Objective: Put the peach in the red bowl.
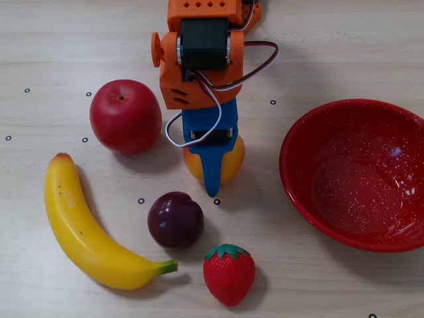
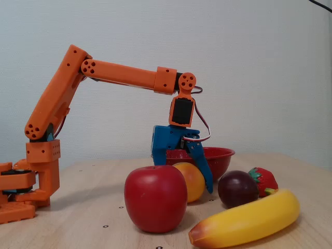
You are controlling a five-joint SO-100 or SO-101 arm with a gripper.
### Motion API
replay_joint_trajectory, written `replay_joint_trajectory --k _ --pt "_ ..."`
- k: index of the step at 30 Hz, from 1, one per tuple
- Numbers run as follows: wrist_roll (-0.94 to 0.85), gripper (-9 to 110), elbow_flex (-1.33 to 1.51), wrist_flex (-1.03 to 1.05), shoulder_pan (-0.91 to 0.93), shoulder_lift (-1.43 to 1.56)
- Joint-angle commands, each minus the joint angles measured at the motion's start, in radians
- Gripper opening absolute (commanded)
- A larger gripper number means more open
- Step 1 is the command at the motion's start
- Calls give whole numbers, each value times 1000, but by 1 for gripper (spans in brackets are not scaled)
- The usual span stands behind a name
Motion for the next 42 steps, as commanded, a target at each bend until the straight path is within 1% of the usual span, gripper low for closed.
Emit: replay_joint_trajectory --k 1,8,14,18,23,26,30,34,39,41,42 --pt "23 0 -67 61 -28 124" --pt "-14 0 -249 225 -17 249" --pt "-46 0 -430 327 41 371" --pt "-98 0 -548 344 121 433" --pt "-204 0 -611 313 285 454" --pt "-278 0 -637 265 391 417" --pt "-311 0 -670 192 497 308" --pt "-318 0 -690 140 541 169" --pt "-319 0 -706 87 545 -2" --pt "-313 9 -736 77 535 -66" --pt "-302 17 -750 78 531 -95"
